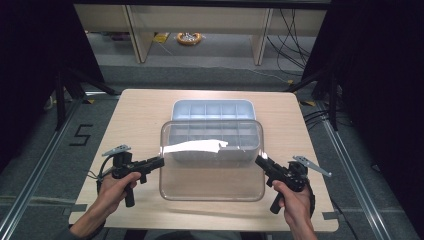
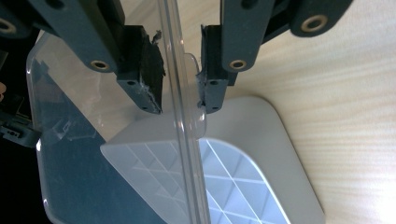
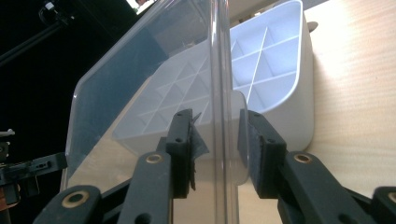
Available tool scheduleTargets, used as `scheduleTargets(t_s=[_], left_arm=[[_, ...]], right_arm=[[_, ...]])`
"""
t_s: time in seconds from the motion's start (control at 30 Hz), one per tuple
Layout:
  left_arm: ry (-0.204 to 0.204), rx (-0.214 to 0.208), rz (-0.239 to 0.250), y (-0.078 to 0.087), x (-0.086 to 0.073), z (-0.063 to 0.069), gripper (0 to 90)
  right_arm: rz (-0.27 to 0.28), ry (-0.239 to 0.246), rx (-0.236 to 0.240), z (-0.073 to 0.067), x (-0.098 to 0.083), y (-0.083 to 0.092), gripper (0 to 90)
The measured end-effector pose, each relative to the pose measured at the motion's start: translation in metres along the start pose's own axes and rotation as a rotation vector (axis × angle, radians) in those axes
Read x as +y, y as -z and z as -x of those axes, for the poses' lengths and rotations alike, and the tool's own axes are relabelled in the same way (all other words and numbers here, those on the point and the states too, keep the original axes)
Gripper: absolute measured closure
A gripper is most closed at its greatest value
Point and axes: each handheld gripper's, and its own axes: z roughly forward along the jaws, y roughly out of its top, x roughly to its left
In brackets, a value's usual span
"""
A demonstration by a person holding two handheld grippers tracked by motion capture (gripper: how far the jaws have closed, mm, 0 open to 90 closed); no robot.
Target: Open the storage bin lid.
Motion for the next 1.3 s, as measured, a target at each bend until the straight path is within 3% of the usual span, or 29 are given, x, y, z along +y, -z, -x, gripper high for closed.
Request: scheduleTargets(t_s=[0.27,0.43,0.5,0.6,0.67,0.8,0.87,1.07,1.23,1.3], left_arm=[[0.000,-0.018,-0.033,0.006,-0.020,0.002,68.9],[-0.006,-0.004,-0.047,0.008,-0.029,0.003,68.8],[-0.012,0.000,-0.055,0.009,-0.033,0.004,68.7],[-0.024,-0.006,-0.060,0.009,-0.036,0.004,68.7],[-0.028,-0.005,-0.071,0.010,-0.038,0.004,68.7],[-0.038,-0.007,-0.092,0.009,-0.044,0.004,68.5],[-0.039,-0.012,-0.101,0.008,-0.046,0.004,68.5],[-0.036,-0.010,-0.123,0.006,-0.054,0.003,68.2],[-0.038,-0.019,-0.134,0.007,-0.057,0.004,68.0],[-0.039,-0.020,-0.141,0.006,-0.058,0.004,67.8]], right_arm=[[-0.022,-0.018,-0.013,0.003,-0.018,0.009,66.4],[-0.024,-0.020,0.001,0.004,-0.030,0.015,66.3],[-0.037,-0.026,-0.018,0.004,-0.034,0.017,66.3],[-0.049,-0.029,-0.027,0.006,-0.040,0.019,65.8],[-0.047,-0.046,-0.007,0.007,-0.043,0.021,65.7],[-0.066,-0.040,-0.034,0.009,-0.049,0.022,65.3],[-0.072,-0.063,-0.025,0.010,-0.052,0.023,65.1],[-0.088,-0.039,-0.056,0.015,-0.058,0.023,64.6],[-0.105,-0.047,-0.044,0.016,-0.062,0.026,64.3],[-0.114,-0.077,-0.045,0.016,-0.062,0.026,63.8]])
